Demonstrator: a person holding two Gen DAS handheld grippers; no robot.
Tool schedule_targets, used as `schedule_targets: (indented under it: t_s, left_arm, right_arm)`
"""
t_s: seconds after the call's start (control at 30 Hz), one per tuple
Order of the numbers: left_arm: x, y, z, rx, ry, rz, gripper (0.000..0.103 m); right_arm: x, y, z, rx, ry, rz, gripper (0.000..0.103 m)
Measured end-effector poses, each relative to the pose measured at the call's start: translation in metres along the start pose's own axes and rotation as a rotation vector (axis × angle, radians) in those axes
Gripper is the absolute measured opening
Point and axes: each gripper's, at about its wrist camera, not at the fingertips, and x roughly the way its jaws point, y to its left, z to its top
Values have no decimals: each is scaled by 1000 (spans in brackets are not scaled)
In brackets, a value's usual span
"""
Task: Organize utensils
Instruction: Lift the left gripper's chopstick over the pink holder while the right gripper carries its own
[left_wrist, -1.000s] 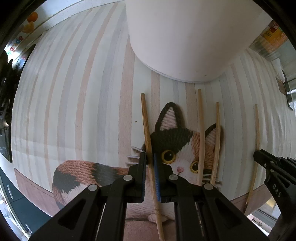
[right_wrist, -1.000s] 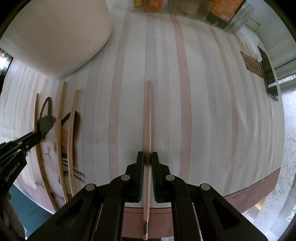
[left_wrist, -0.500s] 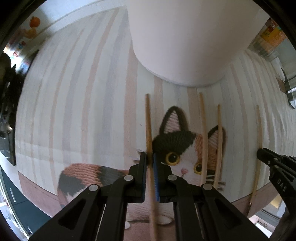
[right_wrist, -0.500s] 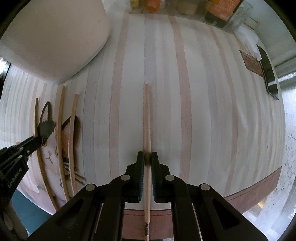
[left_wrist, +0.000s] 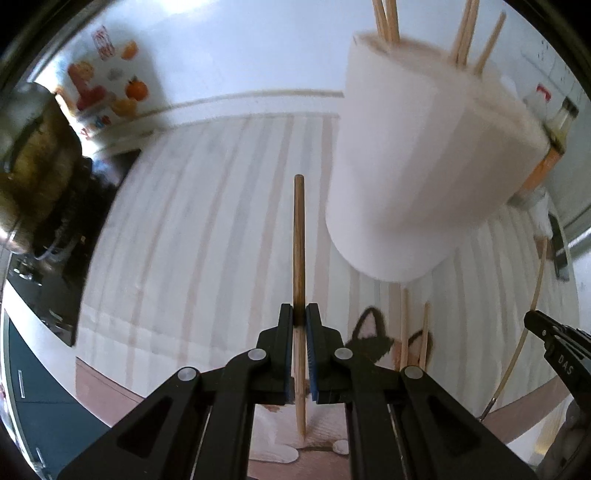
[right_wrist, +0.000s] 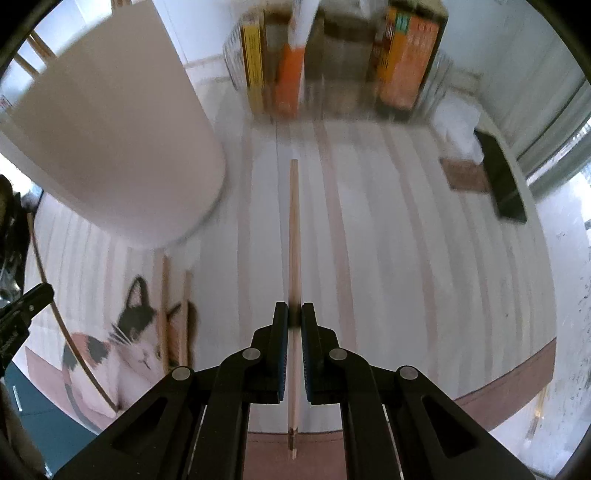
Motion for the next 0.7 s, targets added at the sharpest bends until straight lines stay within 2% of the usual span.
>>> schedule_targets:
  t_s: [0.27, 0.43, 0.7]
  left_arm:
    - [-36, 16, 17, -30, -106, 25, 4]
    - [-56, 25, 32, -62, -159, 16, 4]
    - [-117, 47, 58, -112, -276, -9, 4]
  right_arm:
    - [-34, 2, 14, 6, -129, 21, 7]
    - [-55, 2, 24, 14, -193, 43, 7]
    - [-100, 10, 52, 25, -297, 108, 7]
